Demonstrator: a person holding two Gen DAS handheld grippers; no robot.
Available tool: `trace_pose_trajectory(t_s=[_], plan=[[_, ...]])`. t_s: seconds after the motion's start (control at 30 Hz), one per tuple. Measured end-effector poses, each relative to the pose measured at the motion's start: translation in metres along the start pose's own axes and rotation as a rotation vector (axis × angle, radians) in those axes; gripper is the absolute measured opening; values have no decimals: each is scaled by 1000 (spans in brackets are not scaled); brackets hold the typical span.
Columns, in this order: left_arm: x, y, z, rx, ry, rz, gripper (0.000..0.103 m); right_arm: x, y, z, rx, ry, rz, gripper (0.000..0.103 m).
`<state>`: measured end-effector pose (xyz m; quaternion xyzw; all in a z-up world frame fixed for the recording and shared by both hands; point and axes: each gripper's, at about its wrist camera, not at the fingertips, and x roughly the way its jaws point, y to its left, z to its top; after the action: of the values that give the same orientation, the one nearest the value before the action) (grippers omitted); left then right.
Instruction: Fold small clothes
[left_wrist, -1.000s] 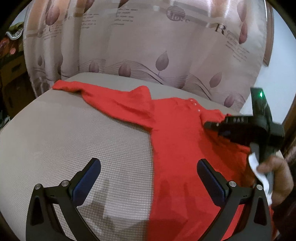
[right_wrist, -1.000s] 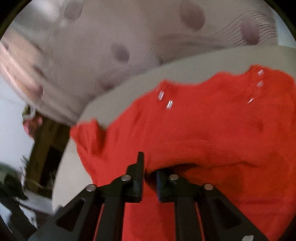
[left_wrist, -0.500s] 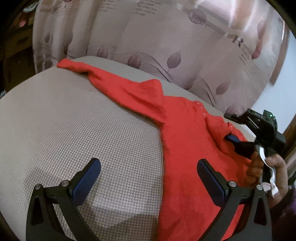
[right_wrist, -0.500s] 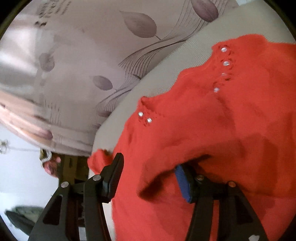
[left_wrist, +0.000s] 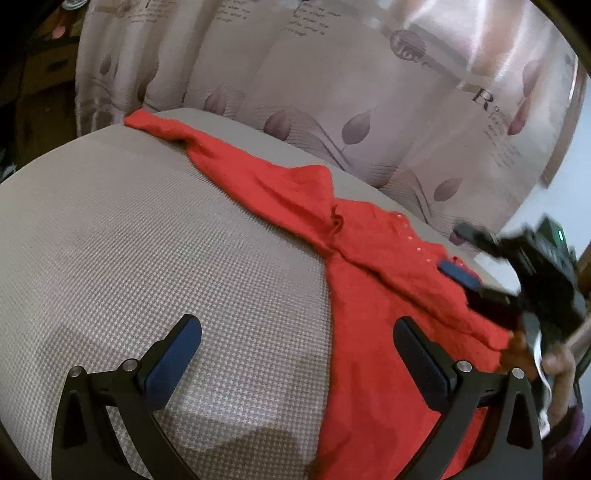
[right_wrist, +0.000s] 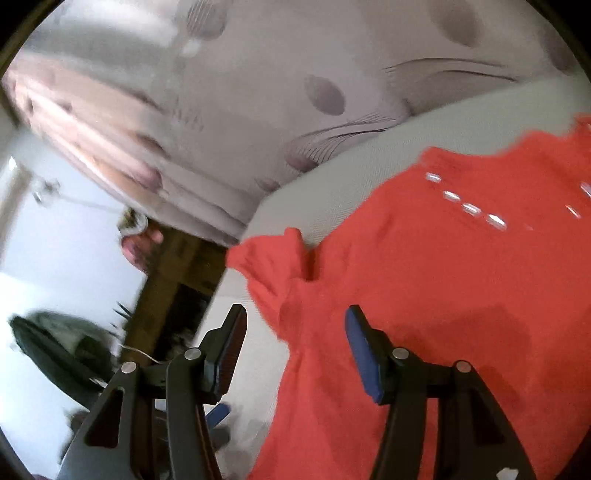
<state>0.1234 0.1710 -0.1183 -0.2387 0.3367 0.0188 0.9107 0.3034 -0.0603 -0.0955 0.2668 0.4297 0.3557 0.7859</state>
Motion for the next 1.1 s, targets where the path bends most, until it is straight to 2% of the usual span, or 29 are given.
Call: trace_pose_trajectory(t_s=[0.1,0.2,0.33,0.4,0.5,0.57,0.63,0.7,0.83,0.87,0.93,0.97,1.1], plan=[[-2,-6,5,45,2,-12,103,-38,-15,-18,11,-32,-36,56],[-10,-3,17,98,-2,-5,103,-68,-23,-35,-28,-44,-122,57],[-8,27,52,34,23,-6,103,-104,-47,-41,-50,-84,-261,57],[-1,46,70,8,39,-10,102,-115,-62,-37,-14,-107,-289,59],[16,70,98,-9,73,-8,101,-121,-73,-39,26,-127,-276,62],[30,88,116,-31,91,-2,93,-118,-74,-42,24,-125,-266,63],[51,104,134,-61,145,-31,74,-116,-71,-44,4,-120,-272,65],[72,125,149,-123,184,-32,62,-116,-71,-45,3,-117,-271,66],[110,160,176,-231,209,-21,62,-120,-76,-45,33,-130,-237,66],[115,167,182,-260,189,-18,62,-122,-77,-45,40,-135,-231,66],[124,174,194,-277,156,6,62,-123,-78,-46,45,-142,-227,66],[133,179,200,-292,165,19,62,-123,-78,-46,45,-142,-227,66],[151,185,214,-322,143,11,61,-122,-76,-48,41,-144,-238,66]])
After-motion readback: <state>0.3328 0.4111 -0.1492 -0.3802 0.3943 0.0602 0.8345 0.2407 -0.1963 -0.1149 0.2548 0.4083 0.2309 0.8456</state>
